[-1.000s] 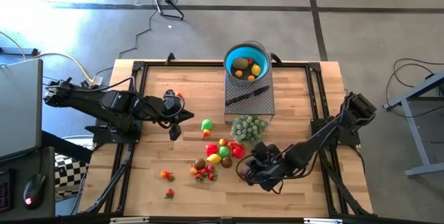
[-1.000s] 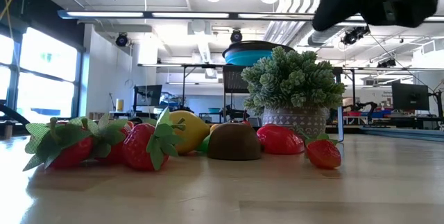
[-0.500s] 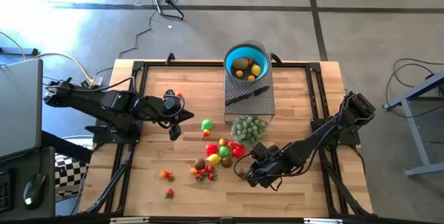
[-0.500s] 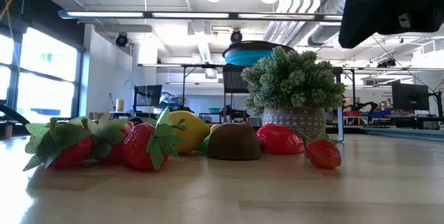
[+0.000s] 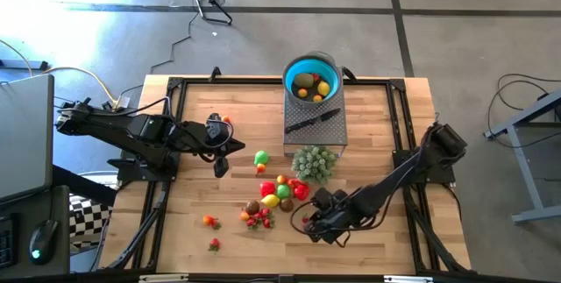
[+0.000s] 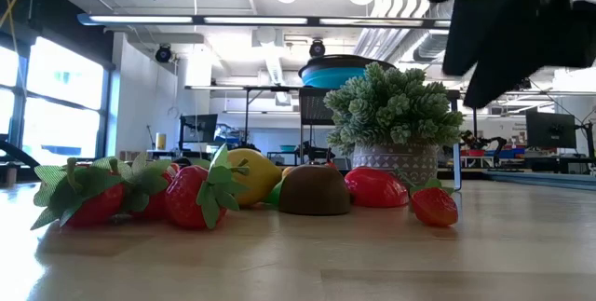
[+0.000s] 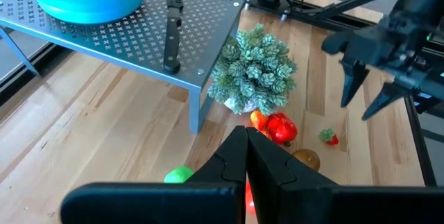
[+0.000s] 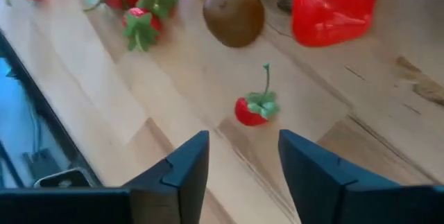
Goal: Pick & Place Fruit
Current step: Put the red strawberry into the blue strainer bowl
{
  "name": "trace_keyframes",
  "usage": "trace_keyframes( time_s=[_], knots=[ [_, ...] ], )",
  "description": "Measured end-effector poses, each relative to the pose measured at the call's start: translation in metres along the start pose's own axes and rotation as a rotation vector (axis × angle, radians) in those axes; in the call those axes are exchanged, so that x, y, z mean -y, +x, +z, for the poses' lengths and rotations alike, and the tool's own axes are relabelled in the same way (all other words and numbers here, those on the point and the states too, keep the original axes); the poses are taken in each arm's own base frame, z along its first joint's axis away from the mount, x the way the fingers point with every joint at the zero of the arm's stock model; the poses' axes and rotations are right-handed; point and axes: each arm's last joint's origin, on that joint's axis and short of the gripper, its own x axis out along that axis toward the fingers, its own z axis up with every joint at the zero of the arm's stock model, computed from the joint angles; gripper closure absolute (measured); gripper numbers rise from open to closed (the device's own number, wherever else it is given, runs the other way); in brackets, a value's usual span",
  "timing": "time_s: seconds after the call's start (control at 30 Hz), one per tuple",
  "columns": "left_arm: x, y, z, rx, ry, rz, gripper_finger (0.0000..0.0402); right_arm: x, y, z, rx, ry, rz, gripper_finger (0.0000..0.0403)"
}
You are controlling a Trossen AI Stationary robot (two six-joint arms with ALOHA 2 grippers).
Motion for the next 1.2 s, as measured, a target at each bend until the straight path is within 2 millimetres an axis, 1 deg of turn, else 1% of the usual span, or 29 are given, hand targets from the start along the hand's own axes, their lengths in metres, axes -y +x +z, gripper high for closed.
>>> trace_keyframes(
  time_s=[0.2,0.37,0.6,0.9,1.07,1.2],
  knots=[
    [0.0,0.0,-0.001,-0.007,0.003,0.003,0.0401,0.0,0.023,-0.002,0.022,0.004,-0.016,0.0245],
    [0.0,0.0,-0.001,-0.006,0.002,0.003,0.0401,0.003,0.036,-0.004,0.038,-0.009,-0.045,0.0253],
    [0.0,0.0,-0.001,-0.01,0.004,0.004,0.0401,0.005,0.051,0.0,0.082,-0.006,-0.06,0.025],
    [-0.001,0.0,-0.003,-0.027,0.01,0.012,0.0401,0.007,0.054,0.01,0.132,0.009,-0.073,0.0266],
    [-0.001,0.0,-0.003,-0.027,0.01,0.012,0.0401,0.008,0.055,0.013,0.109,0.013,-0.079,0.028],
    [-0.001,0.0,-0.003,-0.026,0.01,0.012,0.0401,0.009,0.054,0.011,0.066,0.009,-0.087,0.028]
  ],
)
